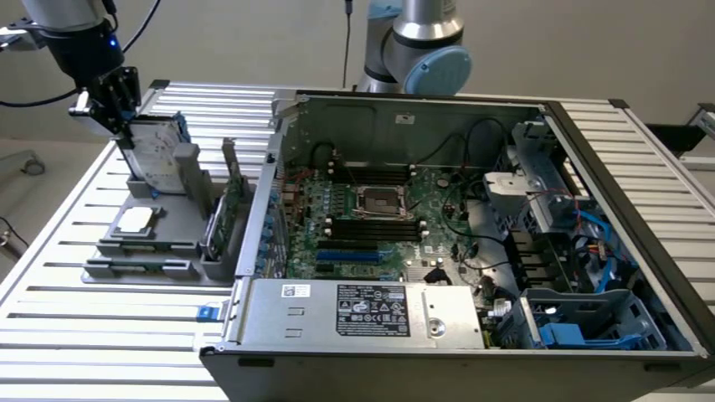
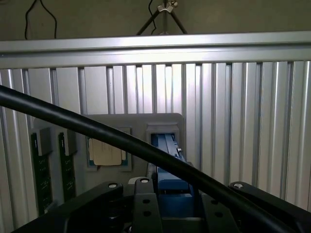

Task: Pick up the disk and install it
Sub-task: 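Pick up the disk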

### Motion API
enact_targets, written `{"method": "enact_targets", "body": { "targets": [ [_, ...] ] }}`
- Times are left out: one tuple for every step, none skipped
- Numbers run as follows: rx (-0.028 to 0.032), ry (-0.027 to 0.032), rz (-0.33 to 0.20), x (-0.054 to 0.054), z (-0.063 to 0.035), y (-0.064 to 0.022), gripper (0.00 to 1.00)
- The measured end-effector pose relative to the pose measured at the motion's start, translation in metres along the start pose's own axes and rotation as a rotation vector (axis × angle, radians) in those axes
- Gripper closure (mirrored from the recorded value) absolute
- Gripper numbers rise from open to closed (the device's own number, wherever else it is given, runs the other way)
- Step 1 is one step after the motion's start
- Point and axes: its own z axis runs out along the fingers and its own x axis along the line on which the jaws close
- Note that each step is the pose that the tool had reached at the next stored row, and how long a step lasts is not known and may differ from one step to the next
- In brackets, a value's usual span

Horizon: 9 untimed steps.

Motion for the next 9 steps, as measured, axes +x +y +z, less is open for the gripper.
{"method": "enact_targets", "body": {
  "targets": [
    [0.0000, 0.0000, 0.000, 0.000, -0.0008, 0.0000, 0.67],
    [0.0000, 0.0000, 0.000, 0.000, -0.0018, 0.0000, 0.67],
    [0.0000, 0.0000, 0.000, 0.000, -0.0029, 0.0000, 0.67],
    [0.0001, 0.0000, 0.000, 0.000, -0.0041, -0.0001, 0.67],
    [0.0001, 0.0000, 0.000, 0.000, -0.0055, -0.0001, 0.67],
    [0.0000, 0.0000, 0.000, 0.000, -0.0071, -0.0001, 0.67],
    [0.0001, 0.0000, 0.000, 0.000, -0.0089, -0.0001, 0.67],
    [0.0000, 0.0001, 0.000, 0.000, -0.0107, -0.0001, 0.67],
    [0.0000, 0.0000, 0.000, 0.000, -0.0129, -0.0001, 0.67]
  ]
}}
